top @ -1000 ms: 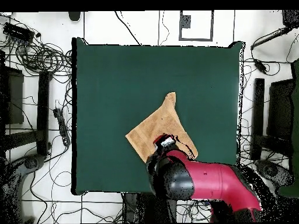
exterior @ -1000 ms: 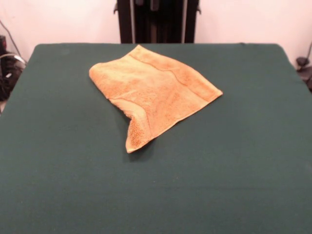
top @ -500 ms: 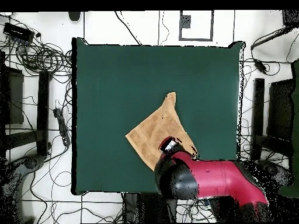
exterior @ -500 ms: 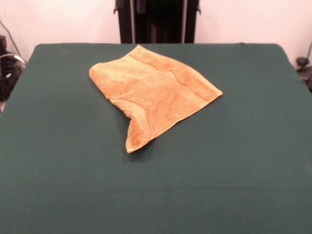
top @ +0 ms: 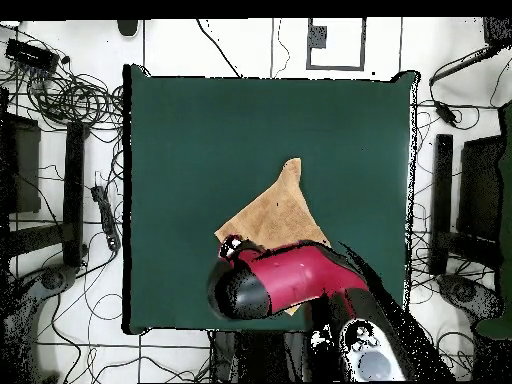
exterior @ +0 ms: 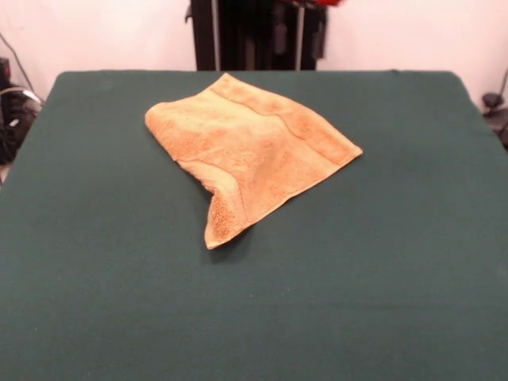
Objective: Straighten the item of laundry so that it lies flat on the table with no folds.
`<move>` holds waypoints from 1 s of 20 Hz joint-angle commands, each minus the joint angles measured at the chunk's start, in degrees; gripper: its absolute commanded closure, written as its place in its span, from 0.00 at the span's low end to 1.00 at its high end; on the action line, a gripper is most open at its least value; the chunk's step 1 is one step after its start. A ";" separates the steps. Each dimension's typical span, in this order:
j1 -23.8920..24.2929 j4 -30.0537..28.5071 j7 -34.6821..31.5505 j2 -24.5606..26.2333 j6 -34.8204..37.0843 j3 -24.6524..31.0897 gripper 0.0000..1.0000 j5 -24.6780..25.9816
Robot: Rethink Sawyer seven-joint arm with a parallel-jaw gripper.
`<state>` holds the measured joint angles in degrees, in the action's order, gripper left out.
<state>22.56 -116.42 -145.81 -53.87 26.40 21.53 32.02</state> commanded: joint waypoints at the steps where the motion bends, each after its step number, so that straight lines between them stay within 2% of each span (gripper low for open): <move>1: -8.38 6.38 -6.59 9.99 -3.06 -2.01 0.00 0.07; 5: -11.13 10.14 -7.04 13.24 -2.87 -3.62 0.00 -1.20; 16: -12.60 18.57 -5.48 22.63 -3.12 -5.55 0.00 -2.44; 20: -12.15 21.29 -3.41 24.03 -1.18 -4.91 0.00 -2.91</move>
<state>12.15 -102.66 -145.81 -33.88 26.39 16.54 31.36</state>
